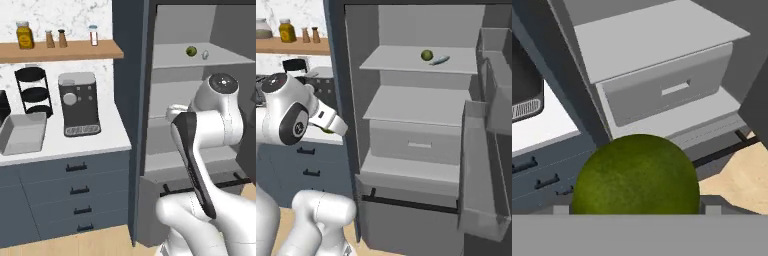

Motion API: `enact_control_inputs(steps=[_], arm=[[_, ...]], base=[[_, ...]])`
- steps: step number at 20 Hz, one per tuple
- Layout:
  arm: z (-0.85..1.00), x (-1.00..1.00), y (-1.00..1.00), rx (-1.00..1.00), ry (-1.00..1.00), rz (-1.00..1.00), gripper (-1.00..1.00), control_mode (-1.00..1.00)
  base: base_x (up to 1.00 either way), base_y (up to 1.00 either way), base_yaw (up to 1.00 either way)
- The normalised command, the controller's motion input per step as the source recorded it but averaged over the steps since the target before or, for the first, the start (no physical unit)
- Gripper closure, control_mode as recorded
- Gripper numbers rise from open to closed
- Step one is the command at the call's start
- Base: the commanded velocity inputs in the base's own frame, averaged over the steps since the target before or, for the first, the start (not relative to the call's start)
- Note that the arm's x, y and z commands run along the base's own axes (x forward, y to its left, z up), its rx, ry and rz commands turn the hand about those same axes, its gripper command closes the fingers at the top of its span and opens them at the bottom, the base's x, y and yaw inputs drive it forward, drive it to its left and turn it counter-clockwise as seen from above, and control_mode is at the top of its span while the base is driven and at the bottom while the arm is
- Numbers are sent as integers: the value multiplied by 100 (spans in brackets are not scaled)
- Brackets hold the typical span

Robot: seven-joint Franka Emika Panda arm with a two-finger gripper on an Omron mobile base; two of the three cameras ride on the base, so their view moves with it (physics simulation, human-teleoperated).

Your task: Place one lime and one fish in each tupperware on the nearby counter, to pack two identical lunches.

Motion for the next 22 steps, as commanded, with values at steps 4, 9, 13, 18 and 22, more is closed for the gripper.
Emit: enact_control_inputs(steps=[4, 9, 13, 18, 22], arm=[[0, 0, 0, 0, 0, 0, 100, 100], [0, 0, 0, 0, 0, 0, 100, 100], [0, 0, 0, 0, 0, 0, 100, 100], [0, 0, 0, 0, 0, 0, 100, 100], [0, 0, 0, 0, 0, 0, 100, 100]], base=[[23, 100, 27], [89, 100, 4], [57, 100, 0], [-12, 100, 10], [4, 100, 1]])
